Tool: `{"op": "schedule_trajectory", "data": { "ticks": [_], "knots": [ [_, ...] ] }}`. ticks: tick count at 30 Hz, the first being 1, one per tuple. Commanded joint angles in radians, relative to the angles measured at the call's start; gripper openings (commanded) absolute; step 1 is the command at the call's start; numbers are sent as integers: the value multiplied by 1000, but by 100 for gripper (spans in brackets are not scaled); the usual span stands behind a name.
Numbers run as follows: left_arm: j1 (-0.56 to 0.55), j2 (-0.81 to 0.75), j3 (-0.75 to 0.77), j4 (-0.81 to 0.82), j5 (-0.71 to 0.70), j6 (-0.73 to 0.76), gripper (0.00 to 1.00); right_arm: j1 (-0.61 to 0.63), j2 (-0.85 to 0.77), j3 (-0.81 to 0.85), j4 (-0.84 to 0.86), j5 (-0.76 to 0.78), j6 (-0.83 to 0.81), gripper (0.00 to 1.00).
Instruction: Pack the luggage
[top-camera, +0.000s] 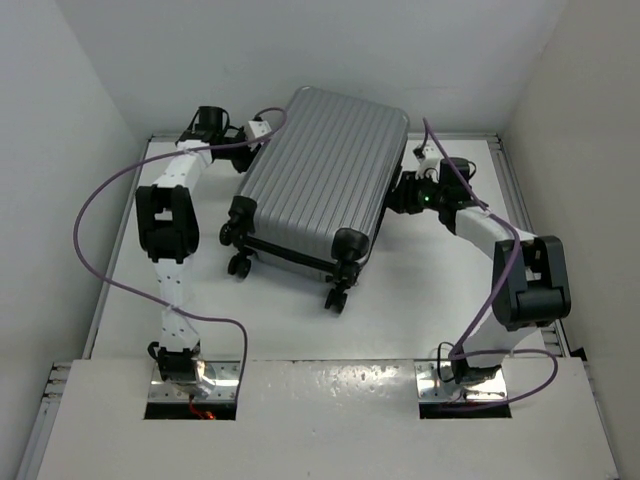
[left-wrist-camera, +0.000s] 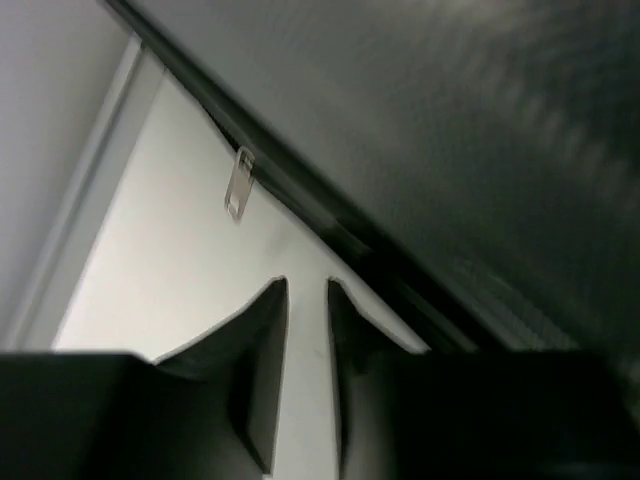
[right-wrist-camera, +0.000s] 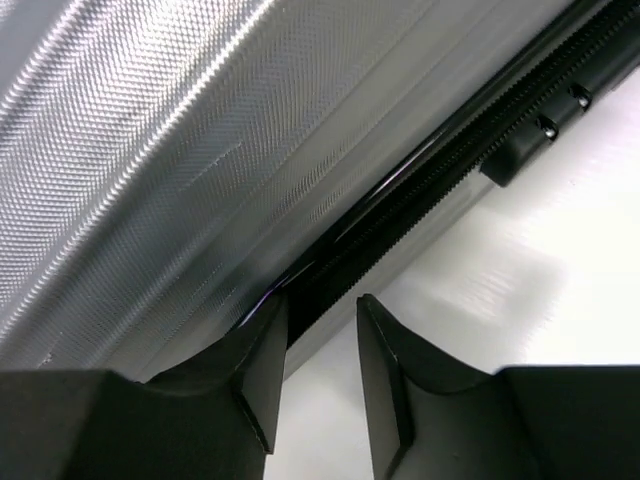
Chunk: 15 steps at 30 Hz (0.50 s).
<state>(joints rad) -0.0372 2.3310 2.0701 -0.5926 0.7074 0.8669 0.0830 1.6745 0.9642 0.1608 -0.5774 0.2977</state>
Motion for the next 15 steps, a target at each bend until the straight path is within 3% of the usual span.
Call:
{"op": "schedule_trajectory", "data": {
  "ticks": [1,3,4,8,12,15],
  "knots": [
    [-103,-96,-102,-89,121,-88,31,90,-44,-25,-39,-81,5,36],
    [-75,-146,-143,15,78,-193,39,113,-77,-68,-81,-61,-14,32],
    [-41,-180,-213,177,48,-336,41,127,-123,-84,-89,-46,-14,31],
    [49,-433,-468,584,-190,-592,46,196,-231,-235,-130,-27,-12,28],
    [124,-563,-571,668,-276,-654,49,329,-285,-306,-86,-13,29,28],
    [190,-640,-636,668,-341,-733,49,407,-215,-294,18,16,82,28]
  ]
}}
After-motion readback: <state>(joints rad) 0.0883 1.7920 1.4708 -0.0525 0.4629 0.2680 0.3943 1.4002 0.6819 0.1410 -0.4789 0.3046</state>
